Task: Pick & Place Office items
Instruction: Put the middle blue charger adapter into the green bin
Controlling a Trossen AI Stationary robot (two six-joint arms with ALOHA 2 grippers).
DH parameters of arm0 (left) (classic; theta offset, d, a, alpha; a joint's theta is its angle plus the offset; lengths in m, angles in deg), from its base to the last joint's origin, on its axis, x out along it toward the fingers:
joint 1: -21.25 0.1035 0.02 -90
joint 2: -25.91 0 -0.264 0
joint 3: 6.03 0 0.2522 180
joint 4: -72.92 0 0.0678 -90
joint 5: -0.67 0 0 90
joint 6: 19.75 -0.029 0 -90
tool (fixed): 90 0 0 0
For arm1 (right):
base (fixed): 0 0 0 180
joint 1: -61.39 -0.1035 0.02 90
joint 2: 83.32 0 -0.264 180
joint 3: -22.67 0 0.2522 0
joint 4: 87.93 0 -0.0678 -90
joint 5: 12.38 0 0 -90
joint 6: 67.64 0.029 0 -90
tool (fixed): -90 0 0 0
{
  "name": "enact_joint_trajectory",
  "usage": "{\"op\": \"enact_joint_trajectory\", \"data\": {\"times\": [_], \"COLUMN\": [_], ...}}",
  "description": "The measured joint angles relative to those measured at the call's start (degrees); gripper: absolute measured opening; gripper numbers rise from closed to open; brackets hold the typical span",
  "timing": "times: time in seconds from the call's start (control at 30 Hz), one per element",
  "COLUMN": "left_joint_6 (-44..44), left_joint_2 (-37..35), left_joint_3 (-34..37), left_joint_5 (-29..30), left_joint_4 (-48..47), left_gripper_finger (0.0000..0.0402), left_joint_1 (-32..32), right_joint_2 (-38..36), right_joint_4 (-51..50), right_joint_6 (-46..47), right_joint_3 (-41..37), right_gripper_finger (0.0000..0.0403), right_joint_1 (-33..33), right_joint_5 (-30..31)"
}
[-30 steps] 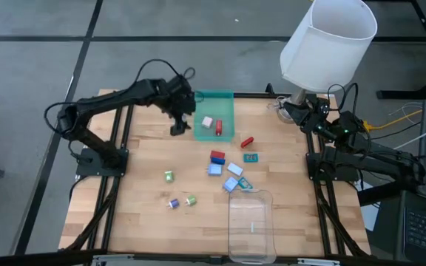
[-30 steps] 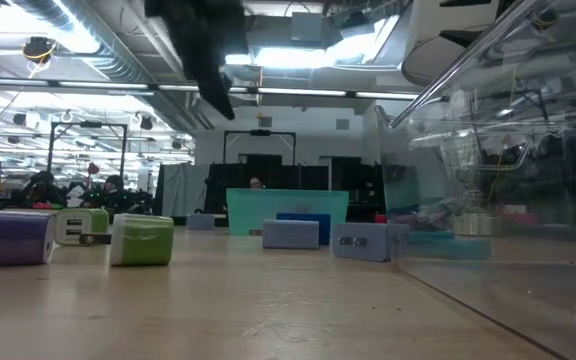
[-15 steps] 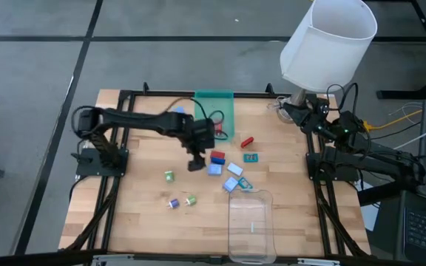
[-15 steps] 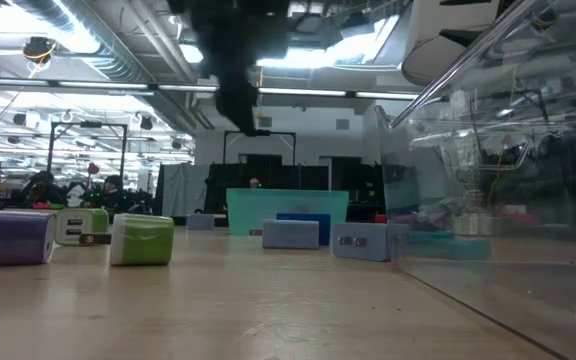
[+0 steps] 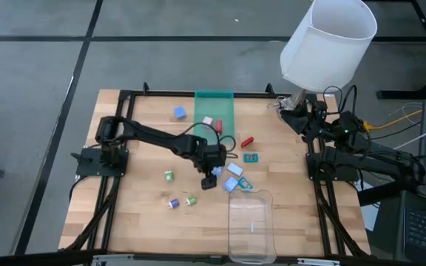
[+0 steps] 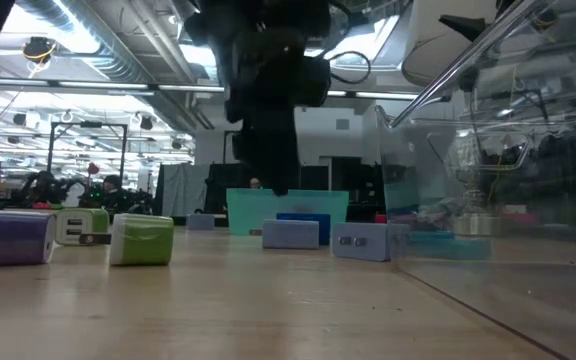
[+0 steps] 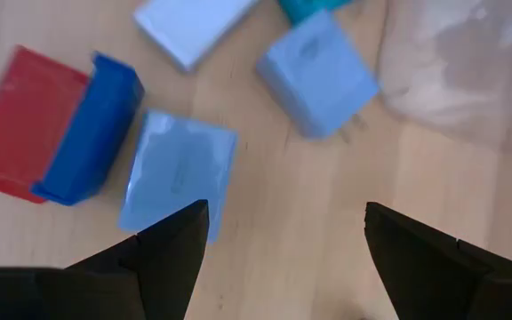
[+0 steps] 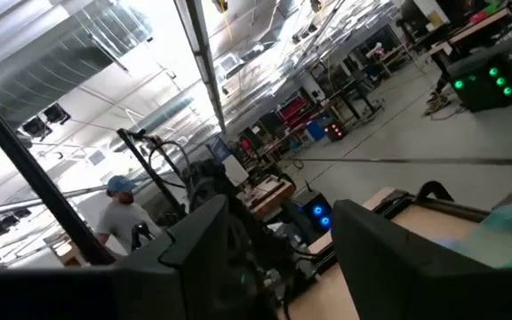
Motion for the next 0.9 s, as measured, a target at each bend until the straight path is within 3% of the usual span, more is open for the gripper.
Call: {"op": "enact_joint_trajectory", "data": {"times": [0.3,0.7,0.9], "left_joint_6": [-3.0,-7.1,-8.5], "left_joint_2": [1.5,1.5,1.5], "left_joint_3": [0.0,0.0,0.0], "left_joint_5": [10.9,11.5,8.3], "left_joint_4": [-1.1,-1.6,0.7], "left_gripper_finger": [0.0294,0.0294,0.0303], "left_joint_1": [-2.2,-1.2,0.7], "right_joint_2": [0.0,0.0,0.0], "right_joint_4": [0.0,0.0,0.0], "right_joint_6": [0.4,0.1,0.1], "right_joint_3": [0.0,0.0,0.0], "right_gripper_finger": [0.02,0.02,0.02], "right_joint_1": [0.0,0.0,0.0], "right_joint_5": [-0.7,-1.7,-1.7]}}
